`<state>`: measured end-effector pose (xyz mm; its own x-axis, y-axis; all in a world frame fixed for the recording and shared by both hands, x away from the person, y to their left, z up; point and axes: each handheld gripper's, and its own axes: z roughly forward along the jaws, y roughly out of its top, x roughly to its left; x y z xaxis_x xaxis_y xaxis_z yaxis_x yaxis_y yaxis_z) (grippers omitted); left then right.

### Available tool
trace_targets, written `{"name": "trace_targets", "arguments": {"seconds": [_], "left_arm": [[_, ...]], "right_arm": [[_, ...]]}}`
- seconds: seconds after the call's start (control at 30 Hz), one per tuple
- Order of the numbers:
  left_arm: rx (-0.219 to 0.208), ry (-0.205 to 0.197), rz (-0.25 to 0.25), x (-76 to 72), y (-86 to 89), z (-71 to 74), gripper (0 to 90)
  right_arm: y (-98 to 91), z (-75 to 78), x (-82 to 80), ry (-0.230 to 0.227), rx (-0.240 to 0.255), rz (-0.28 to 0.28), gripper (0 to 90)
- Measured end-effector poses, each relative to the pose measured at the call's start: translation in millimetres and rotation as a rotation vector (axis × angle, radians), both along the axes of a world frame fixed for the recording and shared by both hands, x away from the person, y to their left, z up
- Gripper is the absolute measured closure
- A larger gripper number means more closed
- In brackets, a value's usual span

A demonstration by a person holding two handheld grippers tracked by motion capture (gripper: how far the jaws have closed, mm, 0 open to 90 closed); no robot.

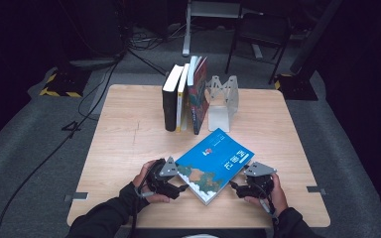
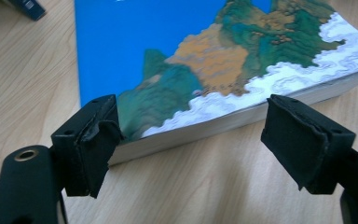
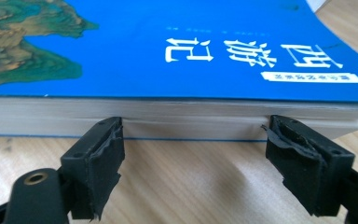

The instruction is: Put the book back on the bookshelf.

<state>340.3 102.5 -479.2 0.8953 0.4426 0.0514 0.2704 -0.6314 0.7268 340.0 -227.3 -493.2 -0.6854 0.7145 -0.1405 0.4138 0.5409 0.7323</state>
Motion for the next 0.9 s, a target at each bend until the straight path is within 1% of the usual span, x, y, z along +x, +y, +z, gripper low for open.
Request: {"name": "trace_targets", "arguments": {"seconds": [0.03, 0.1, 0.13, 0.2, 0.27, 0.33, 0.37, 0.4, 0.5, 0.57, 0.6, 0.63, 0.67, 0.7, 0.73, 0.77, 0.8, 0.9], "left_arm": [[0.018, -0.015, -0.016, -1.7, -2.5, 0.4, 18.4], [0.004, -0.011, -0.033, -4.2, -5.7, 1.1, 18.9], [-0.002, -0.008, -0.040, -5.0, -7.1, 1.5, 18.9], [0.000, -0.003, -0.051, -7.2, -9.8, 2.2, 18.8], [0.002, -0.007, -0.077, -9.1, -14.6, 2.0, 18.6], [0.009, -0.009, -0.091, -10.9, -19.8, 1.2, 18.6], [0.009, -0.009, -0.091, -10.9, -19.8, 1.2, 18.6], [0.015, -0.014, -0.106, -12.5, -23.8, 0.6, 18.6], [-0.001, -0.012, -0.105, -13.3, -29.0, 1.6, 17.8], [-0.012, -0.013, -0.103, -13.4, -29.9, 3.3, 17.1], [-0.009, -0.022, -0.103, -13.9, -30.3, 3.9, 17.0], [0.009, -0.031, -0.113, -15.3, -29.1, 5.2, 16.9], [0.009, -0.031, -0.113, -15.3, -29.1, 5.2, 17.6], [0.008, -0.025, -0.110, -16.8, -26.9, 6.6, 17.6], [0.011, -0.027, -0.116, -17.9, -26.8, 6.3, 17.8], [0.022, -0.028, -0.116, -19.0, -27.5, 5.6, 17.8], [0.022, -0.028, -0.116, -19.0, -27.5, 5.6, 17.5], [0.037, -0.037, -0.123, -20.6, -36.3, 2.4, 17.1]], "right_arm": [[1.3, 0.2, 0.1, -0.009, -0.011, -0.005, 19.0], [2.8, 1.7, -0.3, -0.017, -0.020, -0.008, 19.0], [3.2, 2.9, -0.6, -0.027, -0.019, -0.011, 19.1], [4.0, 6.2, -0.8, -0.043, -0.015, -0.011, 19.1], [5.0, 11.4, -0.5, -0.057, -0.009, -0.010, 19.0], [5.3, 16.2, 0.1, -0.069, 0.009, -0.011, 19.0], [5.3, 16.2, 0.1, -0.069, 0.009, -0.011, 19.0], [5.7, 18.2, 0.4, -0.076, 0.013, -0.009, 19.0], [9.1, 22.4, 1.2, -0.099, -0.004, 0.000, 18.4], [9.6, 24.2, 2.3, -0.104, -0.004, 0.003, 18.2], [9.7, 25.4, 3.1, -0.100, 0.000, 0.002, 17.9], [9.8, 26.3, 3.9, -0.098, 0.002, 0.000, 17.7], [9.8, 26.3, 3.9, -0.098, 0.002, 0.000, 17.7], [9.7, 26.8, 4.9, -0.099, 0.011, 0.000, 17.6], [8.9, 27.0, 5.6, -0.097, 0.021, -0.001, 17.6], [8.1, 27.3, 6.1, -0.093, 0.032, -0.008, 17.6], [7.0, 28.0, 7.1, -0.086, 0.044, -0.011, 17.6], [7.0, 29.0, 8.1, -0.084, 0.053, -0.012, 17.6]]}}
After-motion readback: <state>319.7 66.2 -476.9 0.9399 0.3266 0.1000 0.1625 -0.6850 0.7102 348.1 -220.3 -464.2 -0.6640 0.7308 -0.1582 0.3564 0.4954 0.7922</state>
